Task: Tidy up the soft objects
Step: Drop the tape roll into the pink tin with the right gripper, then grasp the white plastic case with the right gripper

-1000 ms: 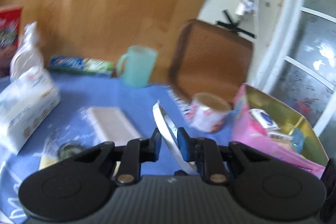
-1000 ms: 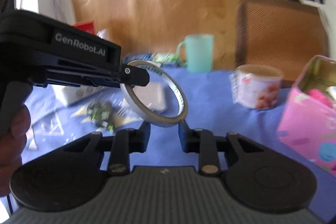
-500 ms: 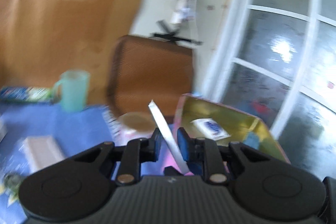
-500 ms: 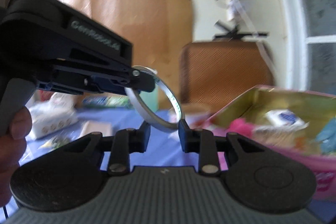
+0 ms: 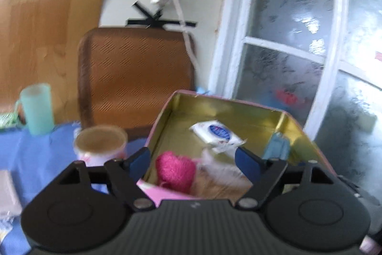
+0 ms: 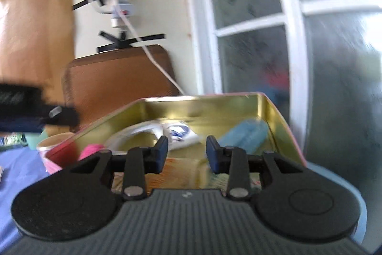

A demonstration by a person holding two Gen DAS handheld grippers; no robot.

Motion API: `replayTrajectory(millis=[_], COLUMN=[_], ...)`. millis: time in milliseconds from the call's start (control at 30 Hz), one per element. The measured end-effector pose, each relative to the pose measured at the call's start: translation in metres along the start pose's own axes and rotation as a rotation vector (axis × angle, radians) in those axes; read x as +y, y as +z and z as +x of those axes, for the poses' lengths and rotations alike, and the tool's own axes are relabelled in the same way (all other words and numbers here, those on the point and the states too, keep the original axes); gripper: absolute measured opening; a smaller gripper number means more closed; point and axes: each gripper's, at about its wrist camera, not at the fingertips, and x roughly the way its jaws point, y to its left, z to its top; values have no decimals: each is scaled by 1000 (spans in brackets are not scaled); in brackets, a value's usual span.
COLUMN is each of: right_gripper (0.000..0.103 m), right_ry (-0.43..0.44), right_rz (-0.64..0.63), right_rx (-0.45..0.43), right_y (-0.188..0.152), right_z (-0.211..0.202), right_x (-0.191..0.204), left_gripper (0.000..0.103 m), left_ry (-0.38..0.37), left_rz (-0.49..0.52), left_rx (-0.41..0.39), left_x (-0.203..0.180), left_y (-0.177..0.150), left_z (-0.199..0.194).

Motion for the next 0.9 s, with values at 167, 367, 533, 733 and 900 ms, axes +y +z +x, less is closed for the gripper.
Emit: replayTrajectory(millis=[167, 367, 533, 733, 900], right_gripper=[40, 40, 40, 48, 56], right_ry=[59, 153, 263, 528, 709], right_rz=[-1, -36, -64, -150, -205], right_rx=[-5, -12, -6, 145, 340], right_y=[-3, -7, -7, -19, -37], right_z=[-8, -15, -23, -16, 11], right_x=[11, 39, 71, 139, 214], left_gripper=[81, 81, 81, 81, 79], left_ry=[47, 114, 174, 312, 459], left_rz=[-32, -75, -119, -246, -369], left_rx=[-3, -26, -21, -51, -129], left_x=[28, 67, 107, 175, 228], left_y=[-14, -37, -64, -87, -101], left_z=[-16, -54, -85, -126, -152])
